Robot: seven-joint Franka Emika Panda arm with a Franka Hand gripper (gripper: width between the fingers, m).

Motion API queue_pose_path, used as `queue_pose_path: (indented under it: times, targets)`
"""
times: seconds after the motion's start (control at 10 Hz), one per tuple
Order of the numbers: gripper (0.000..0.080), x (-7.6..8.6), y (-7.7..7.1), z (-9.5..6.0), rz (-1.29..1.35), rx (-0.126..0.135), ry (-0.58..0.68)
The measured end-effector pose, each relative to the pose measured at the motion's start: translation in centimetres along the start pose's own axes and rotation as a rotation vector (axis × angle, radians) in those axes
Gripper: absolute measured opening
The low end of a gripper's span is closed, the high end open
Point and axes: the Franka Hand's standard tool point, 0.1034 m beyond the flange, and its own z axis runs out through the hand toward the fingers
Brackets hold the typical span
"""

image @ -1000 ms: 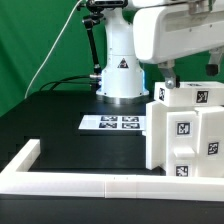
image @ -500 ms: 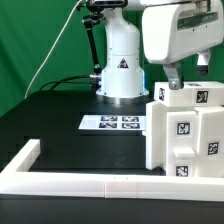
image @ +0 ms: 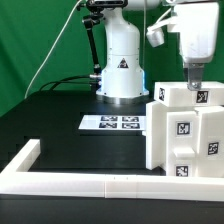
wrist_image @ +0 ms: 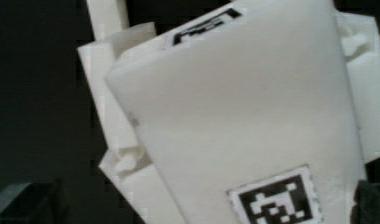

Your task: Assemble cabinet

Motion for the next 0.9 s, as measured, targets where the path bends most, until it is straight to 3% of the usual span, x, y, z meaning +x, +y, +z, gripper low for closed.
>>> queue_pose_path:
  times: [0.4, 0.7, 0.9]
  targets:
    - [0.0797, -0.3, -0.8, 0.8, -0.224, 0.007, -0.022]
    - [0.0797, -0.4, -1.3, 1.3, -0.23, 0.013, -0.024]
    - [0.0797, -0.6, -1.7, 2.4, -0.224, 0.023, -0.025]
